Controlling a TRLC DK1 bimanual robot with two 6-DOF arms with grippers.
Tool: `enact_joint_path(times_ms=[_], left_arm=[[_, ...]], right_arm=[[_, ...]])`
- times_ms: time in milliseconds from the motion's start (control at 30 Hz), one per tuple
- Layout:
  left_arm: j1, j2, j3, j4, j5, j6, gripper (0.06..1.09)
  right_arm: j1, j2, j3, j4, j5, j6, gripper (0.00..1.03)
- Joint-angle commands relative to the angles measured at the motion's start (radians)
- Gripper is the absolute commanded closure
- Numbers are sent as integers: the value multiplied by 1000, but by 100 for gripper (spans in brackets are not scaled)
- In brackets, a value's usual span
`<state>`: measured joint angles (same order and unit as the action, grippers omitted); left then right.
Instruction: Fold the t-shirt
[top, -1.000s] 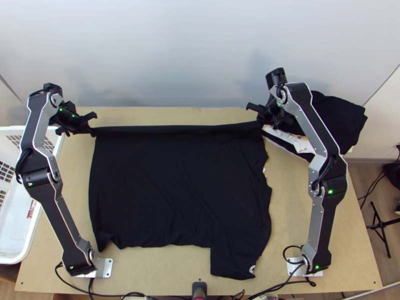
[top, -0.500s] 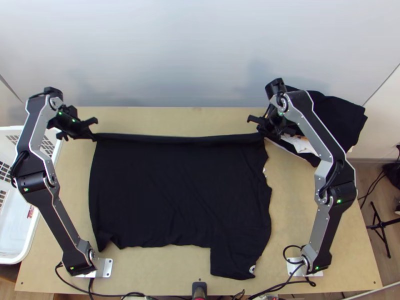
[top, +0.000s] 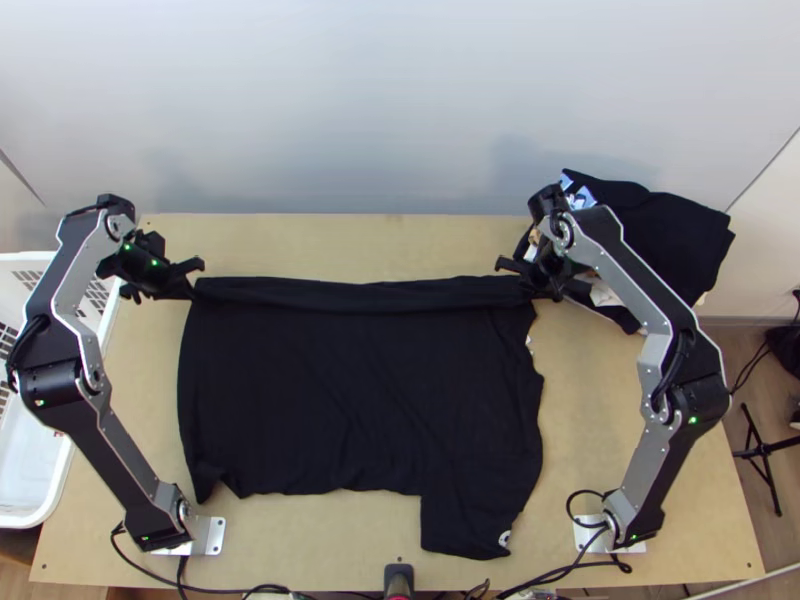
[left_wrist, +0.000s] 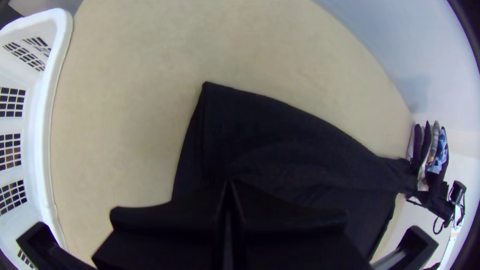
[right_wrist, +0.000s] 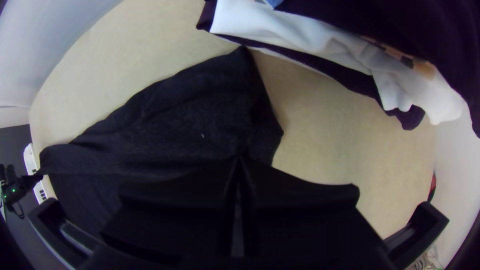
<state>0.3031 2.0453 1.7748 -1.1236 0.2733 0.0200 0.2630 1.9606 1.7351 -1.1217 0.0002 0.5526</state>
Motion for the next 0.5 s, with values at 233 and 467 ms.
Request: enact_joint_path(times_ms=[233,467], left_arm=[[27,-105,-179,45,3,35,105],[33,-152,-288,130,4,-15,105]], right_arm=[[33,-123,-276,120,-2,12,100],[28,-154,-396,221,0,41,100]])
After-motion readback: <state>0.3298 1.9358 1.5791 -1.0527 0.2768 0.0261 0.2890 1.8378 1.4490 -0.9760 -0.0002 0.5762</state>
